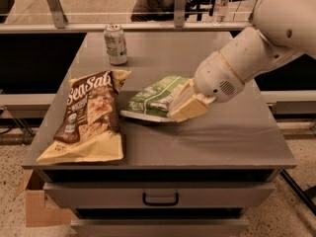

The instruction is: Move green jalapeno chip bag near brown chip bag

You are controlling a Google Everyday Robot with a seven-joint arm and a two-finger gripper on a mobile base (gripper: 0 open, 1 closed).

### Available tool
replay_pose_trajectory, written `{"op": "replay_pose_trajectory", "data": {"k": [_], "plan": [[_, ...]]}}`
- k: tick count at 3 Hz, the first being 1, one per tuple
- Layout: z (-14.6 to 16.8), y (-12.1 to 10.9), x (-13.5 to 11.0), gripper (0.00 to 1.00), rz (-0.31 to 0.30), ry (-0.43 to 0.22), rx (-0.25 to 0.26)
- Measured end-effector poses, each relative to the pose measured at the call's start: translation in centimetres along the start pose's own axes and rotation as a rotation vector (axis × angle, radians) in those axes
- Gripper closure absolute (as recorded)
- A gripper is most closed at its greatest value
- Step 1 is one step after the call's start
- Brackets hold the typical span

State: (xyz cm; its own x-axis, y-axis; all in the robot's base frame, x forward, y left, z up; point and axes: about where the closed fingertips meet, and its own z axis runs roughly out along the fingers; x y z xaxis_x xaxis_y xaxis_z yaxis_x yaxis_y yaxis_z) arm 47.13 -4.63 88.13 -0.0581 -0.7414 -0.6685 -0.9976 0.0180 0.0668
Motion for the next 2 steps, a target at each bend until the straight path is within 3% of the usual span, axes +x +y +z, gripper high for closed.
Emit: {"op": "replay_pose_trajectory", "data": {"k": [1,2], "plan": [[0.0,0.6,-1.2,0.82,-0.013,-0.009,-0.043],[-1.1,0.3,-1.6,0.58,-0.025,-0.025,-0.093]]}}
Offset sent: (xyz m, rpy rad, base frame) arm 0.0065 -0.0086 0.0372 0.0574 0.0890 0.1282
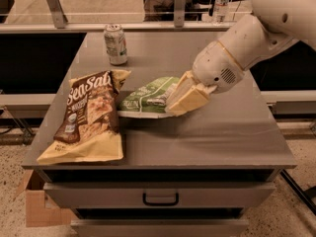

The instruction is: Move green jalapeno chip bag near brown chip bag

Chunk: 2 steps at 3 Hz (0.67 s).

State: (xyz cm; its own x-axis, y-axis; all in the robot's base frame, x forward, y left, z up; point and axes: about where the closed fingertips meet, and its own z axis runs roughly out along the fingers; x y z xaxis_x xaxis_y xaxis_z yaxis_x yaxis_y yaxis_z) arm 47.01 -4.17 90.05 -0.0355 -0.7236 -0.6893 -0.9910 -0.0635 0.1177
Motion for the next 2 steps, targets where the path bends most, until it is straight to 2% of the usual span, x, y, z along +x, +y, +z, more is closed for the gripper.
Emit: {"op": "replay_pose_trajectory", "data": {"k": [1,2], "plan": [[-1.8,-0.8,0.2,0.35,-0.009,-0.035,-0.011],[-3.3,-1.5,0.7,0.12,0.0,-0.073,0.006]]}}
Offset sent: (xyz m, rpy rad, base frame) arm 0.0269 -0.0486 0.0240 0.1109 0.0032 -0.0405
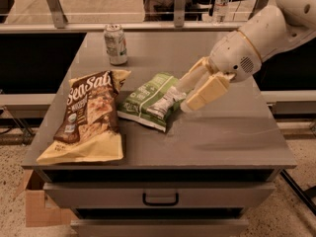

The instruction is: Move green jalapeno chip bag near brown chip bag

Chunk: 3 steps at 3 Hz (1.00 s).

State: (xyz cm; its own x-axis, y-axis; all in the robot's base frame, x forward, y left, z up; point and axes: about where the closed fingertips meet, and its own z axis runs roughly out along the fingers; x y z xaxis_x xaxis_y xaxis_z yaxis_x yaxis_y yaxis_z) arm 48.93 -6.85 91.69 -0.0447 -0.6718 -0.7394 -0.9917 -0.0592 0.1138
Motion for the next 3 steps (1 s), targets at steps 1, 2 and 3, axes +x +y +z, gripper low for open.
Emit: {"op": "replay_pose_trajectory", "data": {"k": [1,2,3], "plan": [[-1.1,-0.2,0.3,0.0,0.015,-0.026,0.034],[-3.4,-0.7,1.4,0.0,0.089,-0.089,0.133],[-8.7,-2.6,2.8,0.0,0.146,-0.255,0.399]]}}
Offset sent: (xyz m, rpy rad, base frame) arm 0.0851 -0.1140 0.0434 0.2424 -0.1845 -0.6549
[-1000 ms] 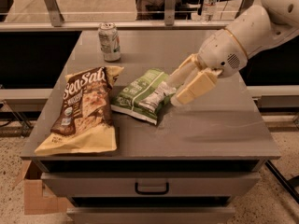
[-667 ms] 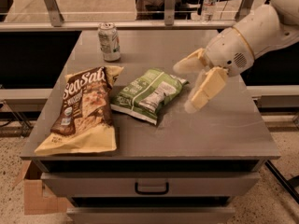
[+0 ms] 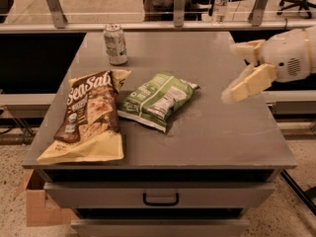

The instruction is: Move green jalapeno chip bag near brown chip bag

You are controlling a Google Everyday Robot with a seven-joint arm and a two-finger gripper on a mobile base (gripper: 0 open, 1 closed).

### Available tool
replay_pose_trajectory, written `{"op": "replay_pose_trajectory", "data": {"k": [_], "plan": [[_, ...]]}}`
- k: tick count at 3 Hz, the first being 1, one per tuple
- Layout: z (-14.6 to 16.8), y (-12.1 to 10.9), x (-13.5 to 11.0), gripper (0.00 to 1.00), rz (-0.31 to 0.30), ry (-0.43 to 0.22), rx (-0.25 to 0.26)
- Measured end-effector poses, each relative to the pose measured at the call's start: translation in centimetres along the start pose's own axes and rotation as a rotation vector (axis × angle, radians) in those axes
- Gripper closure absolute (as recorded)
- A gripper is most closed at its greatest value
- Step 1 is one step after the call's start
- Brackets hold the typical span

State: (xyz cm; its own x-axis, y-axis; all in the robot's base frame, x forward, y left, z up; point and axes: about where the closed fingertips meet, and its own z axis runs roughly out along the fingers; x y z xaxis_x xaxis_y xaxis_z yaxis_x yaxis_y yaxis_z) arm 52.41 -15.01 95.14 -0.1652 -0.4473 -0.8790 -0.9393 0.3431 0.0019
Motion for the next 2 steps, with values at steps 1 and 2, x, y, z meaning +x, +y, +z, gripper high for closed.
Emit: {"op": "replay_pose_trajectory", "data": {"k": [1,2], "plan": [[0.5,-0.59,-0.26,0.0,0.0,0.01,0.014],[0.5,-0.56,-0.25,0.0,0.0,0.01,0.013]]}}
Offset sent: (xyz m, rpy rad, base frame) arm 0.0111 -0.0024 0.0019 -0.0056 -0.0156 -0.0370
